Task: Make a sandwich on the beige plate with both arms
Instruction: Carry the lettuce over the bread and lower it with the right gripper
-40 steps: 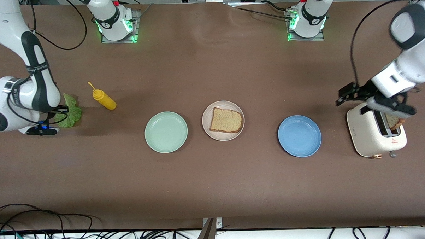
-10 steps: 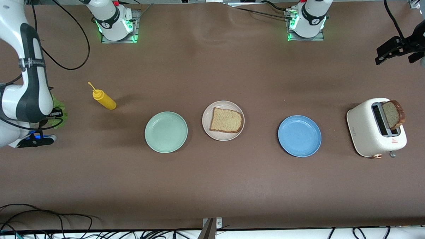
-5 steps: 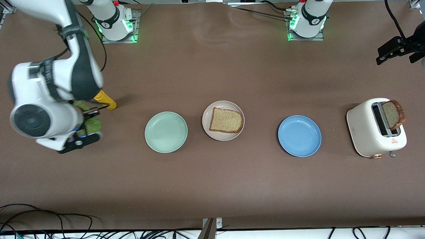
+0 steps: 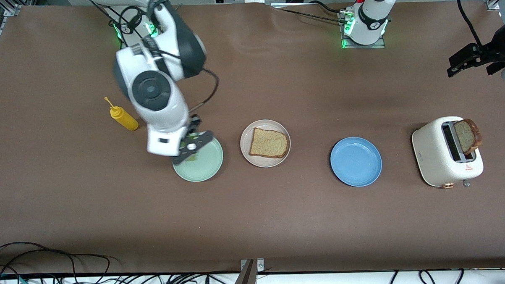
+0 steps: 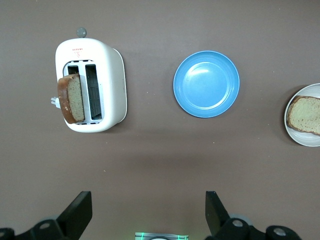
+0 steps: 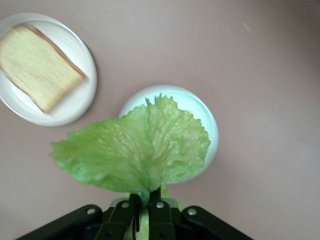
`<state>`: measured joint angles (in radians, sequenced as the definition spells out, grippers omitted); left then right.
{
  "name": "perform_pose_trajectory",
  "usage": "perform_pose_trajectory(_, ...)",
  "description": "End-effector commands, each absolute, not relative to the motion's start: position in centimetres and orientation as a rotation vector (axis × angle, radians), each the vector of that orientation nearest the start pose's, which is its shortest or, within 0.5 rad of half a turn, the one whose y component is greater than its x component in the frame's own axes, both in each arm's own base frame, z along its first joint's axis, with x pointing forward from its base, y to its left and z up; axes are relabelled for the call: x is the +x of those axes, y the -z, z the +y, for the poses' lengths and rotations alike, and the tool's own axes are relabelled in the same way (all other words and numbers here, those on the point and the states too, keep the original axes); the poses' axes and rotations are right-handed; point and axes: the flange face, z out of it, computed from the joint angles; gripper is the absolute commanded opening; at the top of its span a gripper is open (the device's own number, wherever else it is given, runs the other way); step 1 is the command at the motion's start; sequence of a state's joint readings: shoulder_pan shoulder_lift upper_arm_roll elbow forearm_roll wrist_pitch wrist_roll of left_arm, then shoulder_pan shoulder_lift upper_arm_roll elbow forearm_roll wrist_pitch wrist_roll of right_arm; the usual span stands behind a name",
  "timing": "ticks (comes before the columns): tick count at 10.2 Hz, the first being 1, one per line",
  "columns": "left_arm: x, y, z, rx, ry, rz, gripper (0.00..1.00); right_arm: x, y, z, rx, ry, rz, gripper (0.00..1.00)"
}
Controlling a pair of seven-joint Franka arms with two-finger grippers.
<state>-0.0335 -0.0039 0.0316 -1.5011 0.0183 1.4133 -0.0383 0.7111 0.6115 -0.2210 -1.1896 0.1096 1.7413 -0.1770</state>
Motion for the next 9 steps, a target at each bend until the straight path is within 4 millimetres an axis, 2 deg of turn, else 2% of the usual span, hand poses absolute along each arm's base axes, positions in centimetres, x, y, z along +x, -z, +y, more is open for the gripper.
perform_pose_trajectory(1, 53.8, -65.1, 0.0, -3.107, -0.135, -0.063, 1.00, 61.3, -38.6, 43.4, -2.915, 0.067, -1.123, 0.00)
perform_pose_trajectory(3, 53.8, -65.1, -0.3, -3.107, -0.135, -0.056, 1.00, 59.3, -34.3, 48.4, -2.868, 0.134, -1.218, 0.00)
perform_pose_trajectory(4, 53.8, -65.1, -0.3, -3.107, -0.135, -0.056, 1.00, 57.6, -32.2, 51.6, -2.826, 0.199, -1.282, 0.00)
perform_pose_trajectory(5, 53.8, -65.1, -0.1, -3.107, -0.135, -0.061, 1.00, 56.5, -30.4, 53.2, -2.808, 0.218, -1.318, 0.00)
perform_pose_trajectory(7, 53.8, -65.0, 0.1, -3.107, -0.137, -0.066, 1.00, 54.6, -27.3, 55.5, -2.785, 0.226, -1.383, 0.00)
perform_pose_trajectory(9, 53.8, -64.9, 0.3, -3.106, -0.142, -0.070, 1.00, 53.8, -25.8, 56.2, -2.780, 0.221, -1.437, 0.00)
